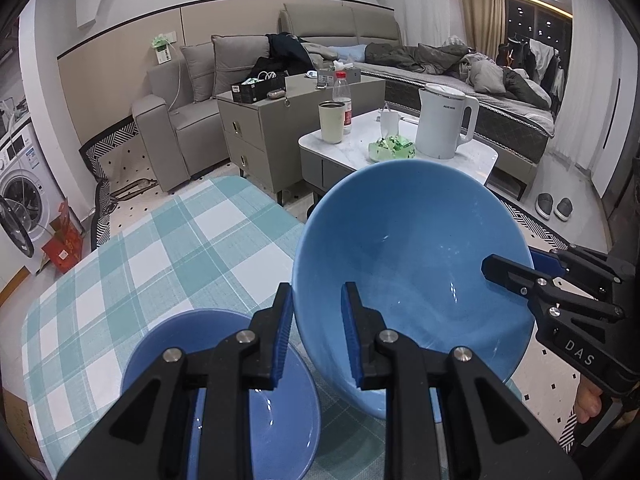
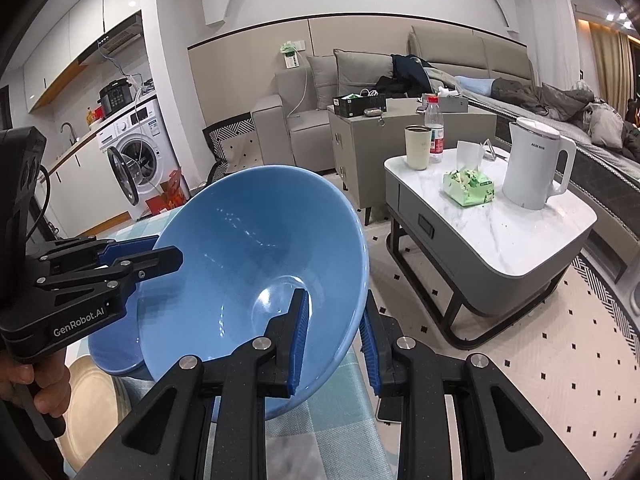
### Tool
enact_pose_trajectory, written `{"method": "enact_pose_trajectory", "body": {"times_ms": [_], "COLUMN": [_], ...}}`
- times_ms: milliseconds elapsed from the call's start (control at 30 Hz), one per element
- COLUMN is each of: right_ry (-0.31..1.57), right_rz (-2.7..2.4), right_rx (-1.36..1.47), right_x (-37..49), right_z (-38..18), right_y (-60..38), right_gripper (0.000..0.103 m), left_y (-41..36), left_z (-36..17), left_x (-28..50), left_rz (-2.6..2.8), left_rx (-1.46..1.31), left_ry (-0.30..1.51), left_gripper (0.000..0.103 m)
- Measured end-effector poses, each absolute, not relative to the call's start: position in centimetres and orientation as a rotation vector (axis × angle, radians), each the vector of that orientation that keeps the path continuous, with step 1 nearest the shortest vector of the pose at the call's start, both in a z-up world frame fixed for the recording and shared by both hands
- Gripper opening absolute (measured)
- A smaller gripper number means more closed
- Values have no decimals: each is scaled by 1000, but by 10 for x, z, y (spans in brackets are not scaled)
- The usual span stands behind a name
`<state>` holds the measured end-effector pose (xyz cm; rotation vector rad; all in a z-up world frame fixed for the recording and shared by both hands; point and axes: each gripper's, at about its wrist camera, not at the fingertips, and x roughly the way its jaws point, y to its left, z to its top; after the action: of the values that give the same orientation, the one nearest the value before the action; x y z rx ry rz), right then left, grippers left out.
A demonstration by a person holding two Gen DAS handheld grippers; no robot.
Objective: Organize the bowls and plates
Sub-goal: 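Lift the light blue bowl with both grippers and carry it toward the dark blue bowl, then lower the light blue bowl into the dark blue bowl with both grippers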
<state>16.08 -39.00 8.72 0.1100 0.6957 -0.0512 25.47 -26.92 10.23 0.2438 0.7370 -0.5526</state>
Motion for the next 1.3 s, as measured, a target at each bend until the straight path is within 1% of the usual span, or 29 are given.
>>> {"method": "enact_pose_trajectory", "body": {"times_ms": [833,1300], "right_ry": [604,603], "right_rz": [18,107], "right_rx": [6,-48], "right_x": [170,185], "right_z": [138,147], "right_y": [-336,-279], "right_gripper": [25,25], "left_y": [-209,-153], "left_z": [141,140], "left_x": [242,240], "left_rz": [-471,-385], "left_rx": [167,103], "left_ry": [645,639], "left_gripper": [23,23]}}
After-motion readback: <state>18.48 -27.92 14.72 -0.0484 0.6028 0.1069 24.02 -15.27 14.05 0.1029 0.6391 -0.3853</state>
